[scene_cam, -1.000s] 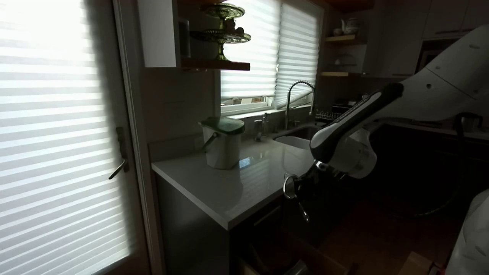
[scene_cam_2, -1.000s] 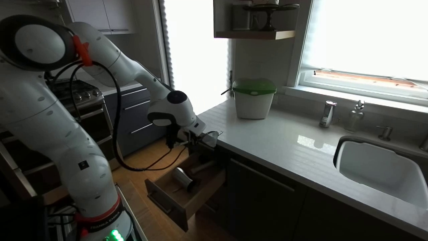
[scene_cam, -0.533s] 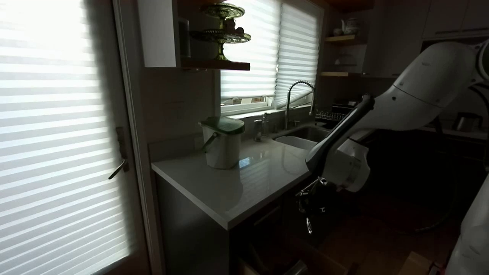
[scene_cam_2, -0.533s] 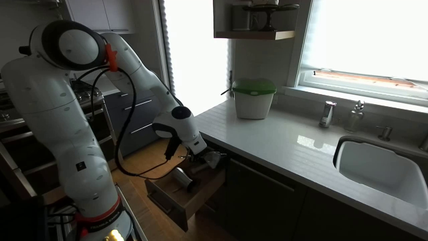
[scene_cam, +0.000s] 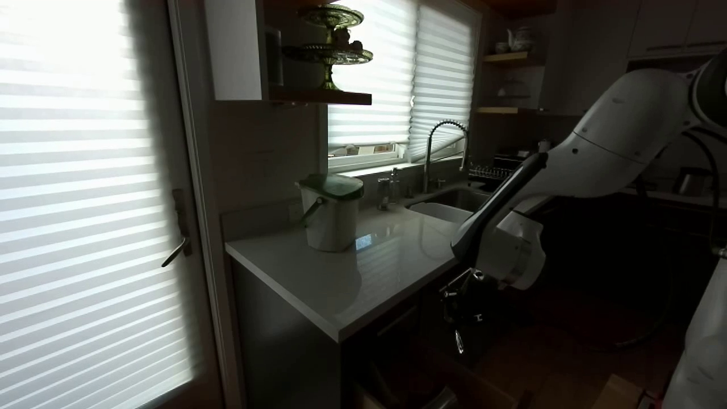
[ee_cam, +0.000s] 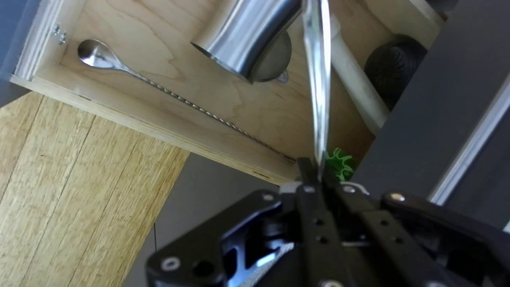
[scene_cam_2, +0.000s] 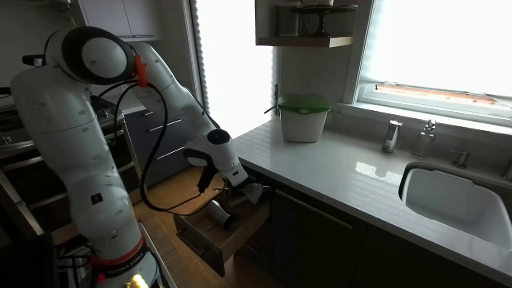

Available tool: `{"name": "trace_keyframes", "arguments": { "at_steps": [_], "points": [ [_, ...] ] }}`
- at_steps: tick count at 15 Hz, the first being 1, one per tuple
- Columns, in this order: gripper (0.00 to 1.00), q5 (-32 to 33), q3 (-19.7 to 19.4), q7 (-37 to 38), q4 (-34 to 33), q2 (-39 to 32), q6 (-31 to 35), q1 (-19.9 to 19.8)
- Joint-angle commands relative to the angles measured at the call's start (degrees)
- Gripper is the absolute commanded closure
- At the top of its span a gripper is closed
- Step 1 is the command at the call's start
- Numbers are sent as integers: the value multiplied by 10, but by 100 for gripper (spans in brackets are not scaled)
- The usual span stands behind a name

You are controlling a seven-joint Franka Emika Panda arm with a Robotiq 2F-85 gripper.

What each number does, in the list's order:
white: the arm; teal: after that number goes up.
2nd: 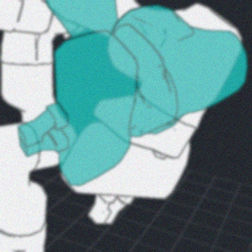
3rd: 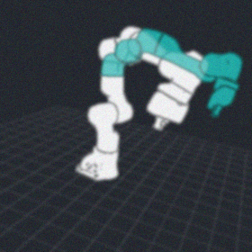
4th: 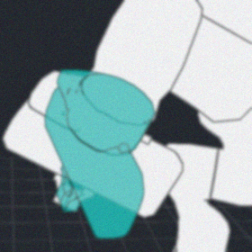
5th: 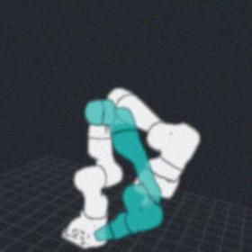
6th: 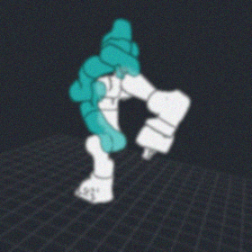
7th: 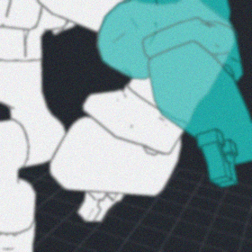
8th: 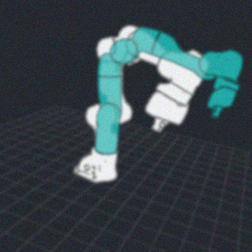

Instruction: Put the silver strainer in the open drawer

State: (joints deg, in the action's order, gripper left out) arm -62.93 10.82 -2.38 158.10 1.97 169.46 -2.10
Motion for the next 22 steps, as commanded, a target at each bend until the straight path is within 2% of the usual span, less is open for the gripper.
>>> {"name": "trace_keyframes", "arguments": {
  "at_steps": [1, 6, 11, 22],
  "points": [
    [99, -7, 9, -12, -28, -73, 12, 9],
    [99, -20, 29, -41, -67, -155, 9, 16],
    [99, -56, 56, -86, -128, -236, 36, 9],
    [99, -40, 63, -162, -255, -399, 64, -8]
  ]
}}
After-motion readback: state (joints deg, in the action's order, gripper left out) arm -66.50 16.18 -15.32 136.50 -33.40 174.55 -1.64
